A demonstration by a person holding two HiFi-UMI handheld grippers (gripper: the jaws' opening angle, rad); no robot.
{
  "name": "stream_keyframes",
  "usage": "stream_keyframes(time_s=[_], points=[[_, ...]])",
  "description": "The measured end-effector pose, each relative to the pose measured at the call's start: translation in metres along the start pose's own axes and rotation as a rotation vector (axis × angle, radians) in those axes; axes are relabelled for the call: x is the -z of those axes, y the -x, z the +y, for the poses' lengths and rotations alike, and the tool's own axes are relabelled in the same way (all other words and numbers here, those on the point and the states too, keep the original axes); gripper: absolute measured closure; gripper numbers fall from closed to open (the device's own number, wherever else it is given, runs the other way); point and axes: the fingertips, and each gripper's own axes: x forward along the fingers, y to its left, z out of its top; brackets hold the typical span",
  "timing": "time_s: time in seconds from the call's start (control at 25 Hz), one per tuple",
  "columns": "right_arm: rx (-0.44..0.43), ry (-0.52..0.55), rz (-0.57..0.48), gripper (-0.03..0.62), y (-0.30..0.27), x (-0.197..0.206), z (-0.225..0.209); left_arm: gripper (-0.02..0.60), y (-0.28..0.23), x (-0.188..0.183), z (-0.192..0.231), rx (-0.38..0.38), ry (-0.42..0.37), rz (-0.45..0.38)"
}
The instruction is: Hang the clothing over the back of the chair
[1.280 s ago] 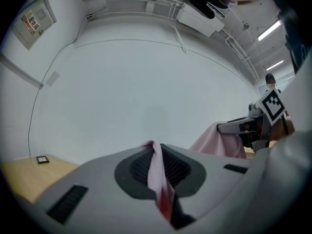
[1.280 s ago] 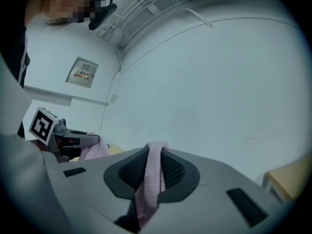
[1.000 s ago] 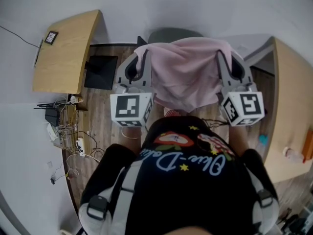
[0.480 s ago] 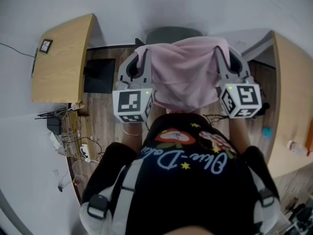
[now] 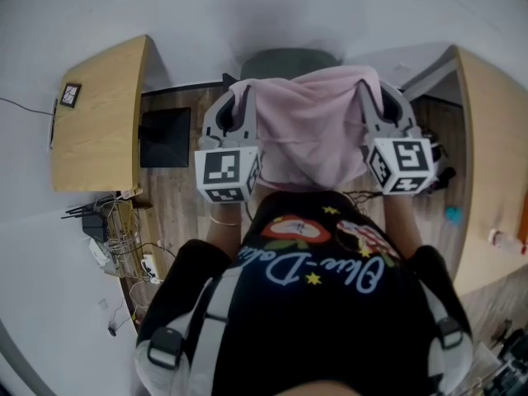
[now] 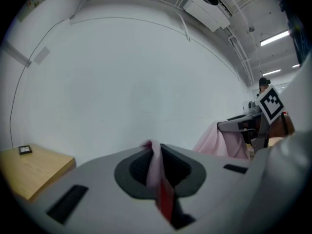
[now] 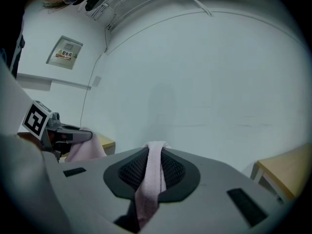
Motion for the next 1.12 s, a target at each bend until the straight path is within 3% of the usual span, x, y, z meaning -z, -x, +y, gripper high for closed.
stream_keyframes(time_s=[1.12], points=[[0.043, 0.032, 0.160, 0.549, -0.053, 0.059, -0.010, 0.566, -0.047, 0.053, 0.018, 0.061, 0.049, 0.104]])
